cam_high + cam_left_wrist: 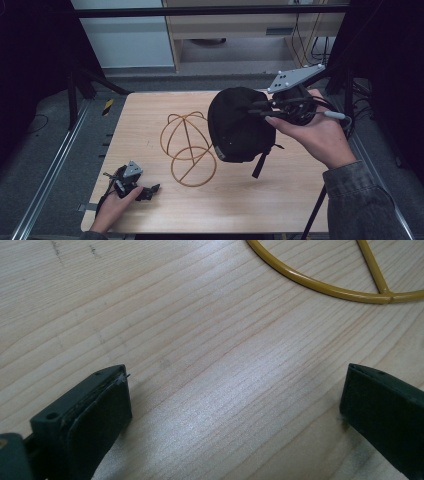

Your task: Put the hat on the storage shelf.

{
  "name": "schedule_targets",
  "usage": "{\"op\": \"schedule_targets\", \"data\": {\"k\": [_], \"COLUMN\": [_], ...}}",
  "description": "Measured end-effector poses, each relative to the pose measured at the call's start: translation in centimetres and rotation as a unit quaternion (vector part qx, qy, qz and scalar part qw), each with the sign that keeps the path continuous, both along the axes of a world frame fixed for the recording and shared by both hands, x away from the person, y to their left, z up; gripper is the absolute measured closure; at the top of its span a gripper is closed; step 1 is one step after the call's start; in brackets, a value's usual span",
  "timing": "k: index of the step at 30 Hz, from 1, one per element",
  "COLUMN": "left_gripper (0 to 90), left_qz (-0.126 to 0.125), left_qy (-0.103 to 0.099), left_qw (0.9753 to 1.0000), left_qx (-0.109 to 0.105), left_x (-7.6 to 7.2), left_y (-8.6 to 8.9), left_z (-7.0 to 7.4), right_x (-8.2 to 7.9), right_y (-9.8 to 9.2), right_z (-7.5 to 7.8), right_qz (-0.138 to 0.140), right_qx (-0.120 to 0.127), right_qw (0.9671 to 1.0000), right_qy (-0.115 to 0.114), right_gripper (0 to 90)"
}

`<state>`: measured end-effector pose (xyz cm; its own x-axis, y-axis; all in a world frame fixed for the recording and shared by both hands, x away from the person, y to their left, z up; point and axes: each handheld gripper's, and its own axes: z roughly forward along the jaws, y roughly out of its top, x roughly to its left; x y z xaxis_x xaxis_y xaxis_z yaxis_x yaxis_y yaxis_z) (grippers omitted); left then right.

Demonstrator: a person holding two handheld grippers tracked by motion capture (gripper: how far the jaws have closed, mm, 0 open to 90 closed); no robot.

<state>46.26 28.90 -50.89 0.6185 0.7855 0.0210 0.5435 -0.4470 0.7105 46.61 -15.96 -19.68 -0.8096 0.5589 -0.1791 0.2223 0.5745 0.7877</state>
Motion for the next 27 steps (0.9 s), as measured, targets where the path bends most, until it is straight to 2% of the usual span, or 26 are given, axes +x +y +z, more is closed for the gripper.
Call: {"op": "schedule_targets", "data": {"k": [9, 27], "left_gripper": [0.0, 0.0], "left_qz": [0.0, 0.0], "left_qy": [0.0, 0.0], "left_qw": [1.0, 1.0], "left_qx": [0.001, 0.001], "left_x": [0.0, 0.0], "left_y": [0.0, 0.0], "left_z": [0.0, 0.0], "right_x": [-0.4, -0.5], "right_y": [1.5, 3.1], "right_z": [0.5, 1.1], "right_qz": [0.013, 0.026], "right_qx": [-0.003, -0.005], "right_qw": [0.9999, 0.9995], "right_qy": [-0.009, -0.017], "right_gripper": [73.0, 72.9]}}
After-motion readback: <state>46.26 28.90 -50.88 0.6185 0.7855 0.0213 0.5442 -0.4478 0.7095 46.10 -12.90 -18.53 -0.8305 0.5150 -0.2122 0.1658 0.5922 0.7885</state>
